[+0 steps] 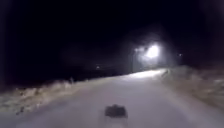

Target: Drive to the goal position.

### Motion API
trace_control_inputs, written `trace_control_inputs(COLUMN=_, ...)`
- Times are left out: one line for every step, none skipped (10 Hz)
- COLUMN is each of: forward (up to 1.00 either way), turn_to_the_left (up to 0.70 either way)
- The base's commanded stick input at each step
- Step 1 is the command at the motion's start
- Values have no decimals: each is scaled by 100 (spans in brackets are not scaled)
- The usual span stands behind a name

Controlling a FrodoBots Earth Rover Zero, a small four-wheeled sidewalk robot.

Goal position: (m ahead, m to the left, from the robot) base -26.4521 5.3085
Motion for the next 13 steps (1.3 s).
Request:
trace_control_inputs(forward=0, turn_to_the_left=85)
trace_control_inputs(forward=0, turn_to_the_left=85)
trace_control_inputs(forward=0, turn_to_the_left=85)
trace_control_inputs(forward=0, turn_to_the_left=85)
trace_control_inputs(forward=0, turn_to_the_left=85)
trace_control_inputs(forward=0, turn_to_the_left=85)
trace_control_inputs(forward=0, turn_to_the_left=85)
trace_control_inputs(forward=0, turn_to_the_left=85)
trace_control_inputs(forward=0, turn_to_the_left=85)
trace_control_inputs(forward=0, turn_to_the_left=85)
trace_control_inputs(forward=0, turn_to_the_left=85)
trace_control_inputs(forward=0, turn_to_the_left=85)
trace_control_inputs(forward=0, turn_to_the_left=85)
